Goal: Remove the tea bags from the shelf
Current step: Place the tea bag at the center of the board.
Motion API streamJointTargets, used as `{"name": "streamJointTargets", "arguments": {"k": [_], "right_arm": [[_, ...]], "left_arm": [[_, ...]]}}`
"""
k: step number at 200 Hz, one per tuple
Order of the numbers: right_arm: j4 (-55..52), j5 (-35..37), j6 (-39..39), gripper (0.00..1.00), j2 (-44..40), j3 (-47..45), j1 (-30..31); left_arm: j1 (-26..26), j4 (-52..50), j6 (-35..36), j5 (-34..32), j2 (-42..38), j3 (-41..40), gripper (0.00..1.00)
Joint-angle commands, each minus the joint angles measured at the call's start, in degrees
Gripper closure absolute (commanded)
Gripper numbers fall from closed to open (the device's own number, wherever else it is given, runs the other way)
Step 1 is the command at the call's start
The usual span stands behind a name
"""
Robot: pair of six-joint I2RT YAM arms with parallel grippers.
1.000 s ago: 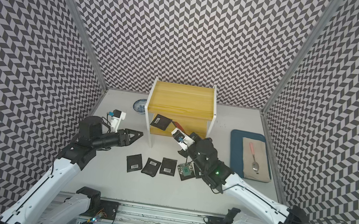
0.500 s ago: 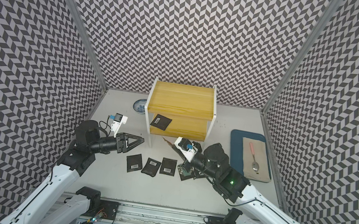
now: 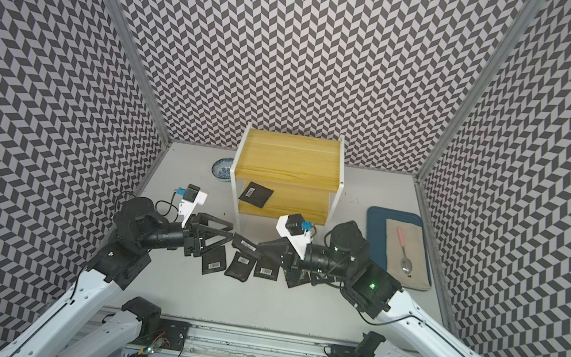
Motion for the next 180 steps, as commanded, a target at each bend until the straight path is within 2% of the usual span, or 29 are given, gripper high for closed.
{"name": "streamJointTargets", "arguments": {"k": [1,32,78,121,149,180], "right_arm": [[4.12,-5.65,4.3,1.0,1.09,1.32,-1.25],[9.7,-9.66,8.34,1.0,1.37,0.08,-2.65],[9.18,-9.19,8.46,1.0,3.72,1.62,-3.09],[7.8,-7.41,7.92,1.0,3.85,1.03,-4.89],[8.29,-6.73,8.46,1.0,2.82,0.09,-6.03],[9.05,-7.05,8.92,1.0,2.64,-0.18,-6.1]], "left_arm": [[-1.14,4.78,-0.16,1.28,-1.05,0.71,0.32],[-2.51,5.65,-0.37,2.54,-0.89,0.19,0.35],[-4.09,5.59,-0.49,2.2,-0.82,-0.25,0.45],[-3.93,3.81,0.24,-0.78,-2.47,0.37,0.4],[-3.93,4.57,-0.62,1.2,-1.78,0.3,0.35],[-3.94,5.7,-1.4,2.18,-0.88,-0.9,0.34]]}}
